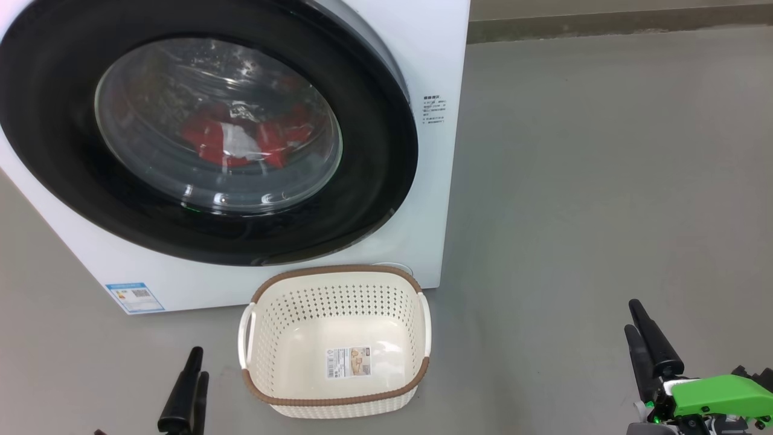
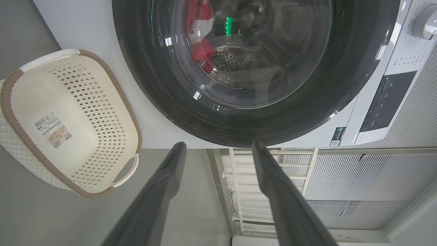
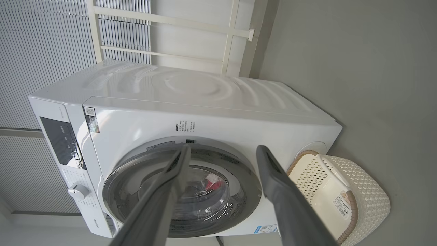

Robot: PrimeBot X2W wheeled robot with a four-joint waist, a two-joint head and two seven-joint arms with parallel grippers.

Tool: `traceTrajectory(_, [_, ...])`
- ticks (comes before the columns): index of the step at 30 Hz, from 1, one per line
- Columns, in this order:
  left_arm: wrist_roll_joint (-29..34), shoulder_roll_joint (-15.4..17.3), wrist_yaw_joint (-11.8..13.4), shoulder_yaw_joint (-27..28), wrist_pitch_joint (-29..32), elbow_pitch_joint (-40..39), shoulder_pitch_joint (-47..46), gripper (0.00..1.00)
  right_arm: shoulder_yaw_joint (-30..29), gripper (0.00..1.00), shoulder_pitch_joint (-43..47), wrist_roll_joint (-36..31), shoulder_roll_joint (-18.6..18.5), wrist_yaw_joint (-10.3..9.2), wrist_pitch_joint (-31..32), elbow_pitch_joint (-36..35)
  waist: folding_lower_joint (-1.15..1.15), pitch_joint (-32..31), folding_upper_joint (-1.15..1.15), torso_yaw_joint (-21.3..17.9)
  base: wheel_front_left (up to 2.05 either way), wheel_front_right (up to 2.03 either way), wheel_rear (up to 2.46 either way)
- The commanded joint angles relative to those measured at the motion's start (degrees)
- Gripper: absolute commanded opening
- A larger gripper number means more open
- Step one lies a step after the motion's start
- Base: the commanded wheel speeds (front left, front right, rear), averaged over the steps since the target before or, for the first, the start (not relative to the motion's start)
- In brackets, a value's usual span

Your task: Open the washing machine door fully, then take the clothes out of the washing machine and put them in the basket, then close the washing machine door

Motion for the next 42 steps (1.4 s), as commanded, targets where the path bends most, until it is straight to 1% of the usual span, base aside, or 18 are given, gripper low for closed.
traceTrajectory(1, [2.13, 1.05, -0.07, 0.3, -0.57, -2.05, -0.88, 1.0, 0.36, 1.0, -1.16, -1.69, -0.92, 0.0, -0.54, -1.73, -0.01, 0.02, 0.0, 0.02, 0.0, 0.0, 0.0])
traceTrajectory(6, [6.57, 1.09, -0.09, 0.39, -1.43, -2.57, -0.63, 1.0, 0.71, 1.0, -0.95, -6.3, -1.03, 0.0, -1.38, -1.85, -0.01, 0.05, 0.0, 0.09, 0.0, 0.0, 0.0])
traceTrajectory(7, [6.57, 1.09, -0.09, 0.39, -1.43, -2.57, -0.63, 1.0, 0.71, 1.0, -0.95, -6.3, -1.03, 0.0, -1.38, -1.85, -0.01, 0.05, 0.0, 0.09, 0.0, 0.0, 0.0])
traceTrajectory(19, [18.66, 0.92, -0.03, 0.75, -3.47, -4.46, 0.26, 1.0, 2.19, 1.0, -0.17, -16.71, -1.19, 0.01, -3.4, -3.0, -0.01, 0.18, 0.0, 0.22, 0.0, 0.0, 0.0])
traceTrajectory(29, [27.25, 1.04, 0.92, 0.27, -5.17, -6.18, 0.95, 1.0, 3.27, 1.0, 0.23, -23.48, -1.36, 0.01, -5.08, -3.59, -0.01, 0.41, 0.0, 0.16, 0.0, 0.0, 0.0])
traceTrajectory(42, [36.95, 1.88, 2.31, -0.71, -7.38, -7.98, 1.64, 1.0, 4.8, 1.0, 0.6, -31.11, -1.75, 0.01, -7.27, -3.3, -0.01, 0.74, 0.0, 0.12, 0.0, 0.0, 0.0])
